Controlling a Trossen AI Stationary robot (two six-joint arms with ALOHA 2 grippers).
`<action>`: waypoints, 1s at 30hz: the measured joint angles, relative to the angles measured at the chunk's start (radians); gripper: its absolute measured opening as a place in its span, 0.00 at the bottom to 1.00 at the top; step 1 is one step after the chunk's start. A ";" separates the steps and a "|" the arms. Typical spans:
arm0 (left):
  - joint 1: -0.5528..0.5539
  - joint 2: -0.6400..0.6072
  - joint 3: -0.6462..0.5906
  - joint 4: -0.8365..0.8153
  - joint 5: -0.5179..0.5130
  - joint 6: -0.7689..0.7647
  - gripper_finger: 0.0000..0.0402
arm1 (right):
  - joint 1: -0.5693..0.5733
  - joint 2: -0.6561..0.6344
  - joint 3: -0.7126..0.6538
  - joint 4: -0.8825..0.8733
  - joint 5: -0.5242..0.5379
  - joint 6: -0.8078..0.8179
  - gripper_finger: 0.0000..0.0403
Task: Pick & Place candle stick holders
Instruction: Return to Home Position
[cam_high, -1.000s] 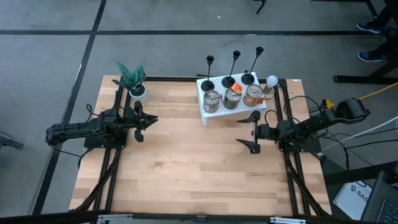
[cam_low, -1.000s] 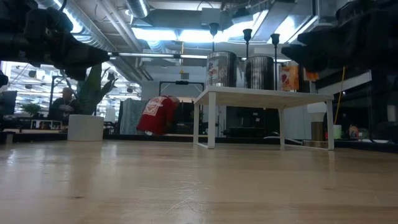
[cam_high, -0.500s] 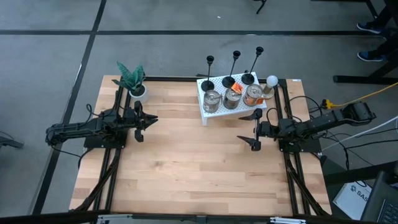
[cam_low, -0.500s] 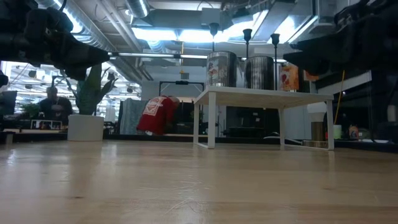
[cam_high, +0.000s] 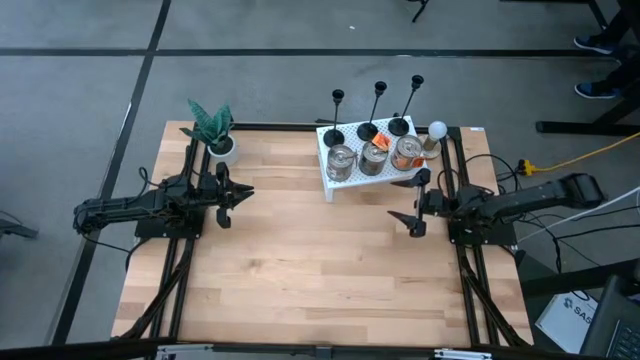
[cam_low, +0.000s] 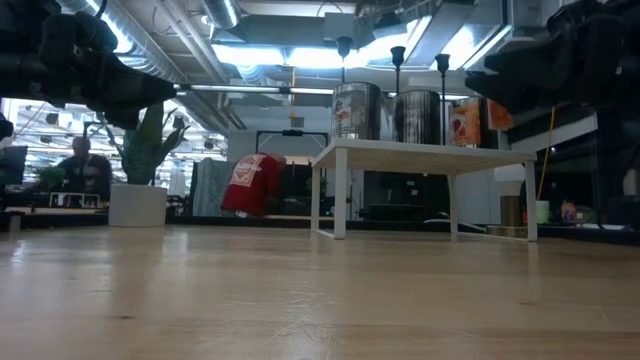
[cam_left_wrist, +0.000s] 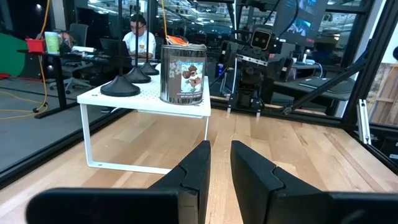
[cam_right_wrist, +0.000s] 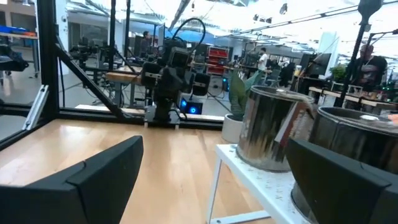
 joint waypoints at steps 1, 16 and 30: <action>0.000 0.000 0.000 0.000 0.000 0.000 0.15 | -0.002 -0.017 0.000 -0.020 0.000 0.000 0.98; 0.000 0.000 0.000 0.000 0.001 0.000 0.15 | -0.007 -0.238 0.000 -0.303 0.029 0.053 0.98; 0.000 0.000 0.000 0.000 0.001 0.000 0.15 | -0.007 -0.425 0.000 -0.511 0.037 0.101 0.98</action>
